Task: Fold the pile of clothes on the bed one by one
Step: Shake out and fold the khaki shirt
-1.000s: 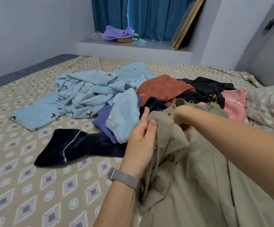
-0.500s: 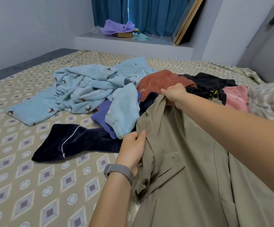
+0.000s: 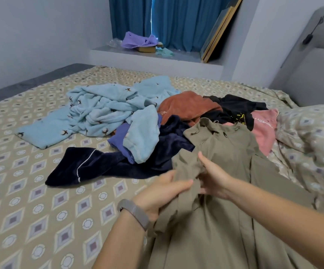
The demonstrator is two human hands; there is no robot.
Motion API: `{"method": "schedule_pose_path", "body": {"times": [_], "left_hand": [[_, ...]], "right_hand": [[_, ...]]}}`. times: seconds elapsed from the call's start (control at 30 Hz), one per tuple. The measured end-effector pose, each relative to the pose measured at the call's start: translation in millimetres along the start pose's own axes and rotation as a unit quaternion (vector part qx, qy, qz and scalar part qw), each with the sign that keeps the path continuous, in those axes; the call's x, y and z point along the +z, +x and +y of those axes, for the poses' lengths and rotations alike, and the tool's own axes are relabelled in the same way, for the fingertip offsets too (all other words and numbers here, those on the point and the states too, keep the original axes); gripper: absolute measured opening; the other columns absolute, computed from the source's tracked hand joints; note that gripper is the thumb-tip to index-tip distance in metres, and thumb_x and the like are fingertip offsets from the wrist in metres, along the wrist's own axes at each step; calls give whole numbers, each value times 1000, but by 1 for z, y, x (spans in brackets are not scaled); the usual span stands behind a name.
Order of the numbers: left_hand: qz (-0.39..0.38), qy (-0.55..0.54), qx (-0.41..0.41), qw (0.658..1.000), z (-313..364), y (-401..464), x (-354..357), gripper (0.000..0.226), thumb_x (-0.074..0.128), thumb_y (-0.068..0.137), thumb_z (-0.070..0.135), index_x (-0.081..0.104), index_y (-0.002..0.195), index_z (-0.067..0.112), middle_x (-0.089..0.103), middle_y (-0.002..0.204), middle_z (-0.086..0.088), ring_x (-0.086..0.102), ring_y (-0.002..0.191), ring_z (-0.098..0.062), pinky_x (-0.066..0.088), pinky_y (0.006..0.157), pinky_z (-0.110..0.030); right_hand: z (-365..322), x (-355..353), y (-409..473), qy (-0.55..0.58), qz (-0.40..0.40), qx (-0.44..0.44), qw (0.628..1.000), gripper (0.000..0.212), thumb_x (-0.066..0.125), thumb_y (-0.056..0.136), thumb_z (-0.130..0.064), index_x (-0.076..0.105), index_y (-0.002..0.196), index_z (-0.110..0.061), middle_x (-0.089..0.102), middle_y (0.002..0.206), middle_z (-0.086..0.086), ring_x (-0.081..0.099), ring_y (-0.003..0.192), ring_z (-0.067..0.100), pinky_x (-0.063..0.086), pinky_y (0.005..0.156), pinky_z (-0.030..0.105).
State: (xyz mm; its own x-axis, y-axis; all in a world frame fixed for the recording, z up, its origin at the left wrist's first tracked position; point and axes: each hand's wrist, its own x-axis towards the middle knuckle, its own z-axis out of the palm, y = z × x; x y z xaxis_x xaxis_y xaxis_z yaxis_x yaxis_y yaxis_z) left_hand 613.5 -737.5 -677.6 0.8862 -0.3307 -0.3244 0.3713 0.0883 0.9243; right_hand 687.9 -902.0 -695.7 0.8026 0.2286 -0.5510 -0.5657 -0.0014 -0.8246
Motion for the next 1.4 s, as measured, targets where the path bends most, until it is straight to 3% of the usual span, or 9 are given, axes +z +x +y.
{"method": "schedule_pose_path", "body": {"times": [0.13,0.27,0.47,0.63,0.83,0.97,1.03,1.27,1.4], "left_hand": [[-81,116,-107,984,-44,-15,27,68,70,79,48,42,136,23,63,123,1,67,98,-16,55,89,-42],[4,-5,-184,983,-66,-36,42,45,62,89,48,43,116,17,62,98,-3,66,77,-18,56,80,-43],[93,-164,-125,974,-77,-37,40,40,67,88,33,68,112,2,73,104,-13,70,97,-25,56,80,-33],[133,-118,-51,983,-60,-35,36,35,69,87,33,72,103,2,74,99,-13,71,95,-25,55,87,-36],[123,-174,51,976,-38,-28,37,27,60,92,24,70,108,5,72,105,-16,69,101,-28,53,89,-40],[148,-151,88,973,-30,-22,32,26,57,95,24,71,105,5,73,103,-15,70,98,-28,55,82,-37],[165,-138,113,970,-27,-20,29,25,57,95,22,70,103,2,73,103,-15,69,97,-26,54,81,-35],[81,-125,149,978,-28,-17,30,35,54,96,16,56,130,22,69,118,-6,65,111,-24,48,97,-43],[81,-64,138,985,-39,-15,28,37,56,94,5,57,127,20,70,117,-4,66,109,-21,53,93,-35]], "right_hand": [[15,5,-39,29,-27,38,998,41,63,91,-32,67,119,-2,69,114,20,66,106,33,52,95,46],[32,11,-62,51,19,47,997,30,54,98,-13,63,119,6,69,109,25,66,102,37,53,88,46],[54,23,-85,25,32,7,999,30,55,98,-17,66,114,7,72,104,19,68,103,32,54,91,40],[57,18,-96,78,66,-26,994,33,58,97,-26,69,108,3,75,98,14,72,87,22,57,70,28],[47,19,-110,64,-65,-14,996,44,69,87,-40,67,121,-14,71,115,7,67,109,21,50,101,41],[51,16,-117,-27,-76,-38,996,38,75,84,-22,66,118,-9,74,102,2,71,83,10,53,67,20],[54,12,-120,-57,-79,-52,994,40,75,85,-23,66,120,-8,74,104,1,70,85,9,51,69,19],[60,6,-129,117,-126,-1,985,42,60,91,-34,62,125,-9,70,116,10,70,100,22,56,84,42],[73,6,-139,-41,-179,71,980,60,78,67,-53,68,112,-15,73,102,5,70,85,17,57,78,30]]}}
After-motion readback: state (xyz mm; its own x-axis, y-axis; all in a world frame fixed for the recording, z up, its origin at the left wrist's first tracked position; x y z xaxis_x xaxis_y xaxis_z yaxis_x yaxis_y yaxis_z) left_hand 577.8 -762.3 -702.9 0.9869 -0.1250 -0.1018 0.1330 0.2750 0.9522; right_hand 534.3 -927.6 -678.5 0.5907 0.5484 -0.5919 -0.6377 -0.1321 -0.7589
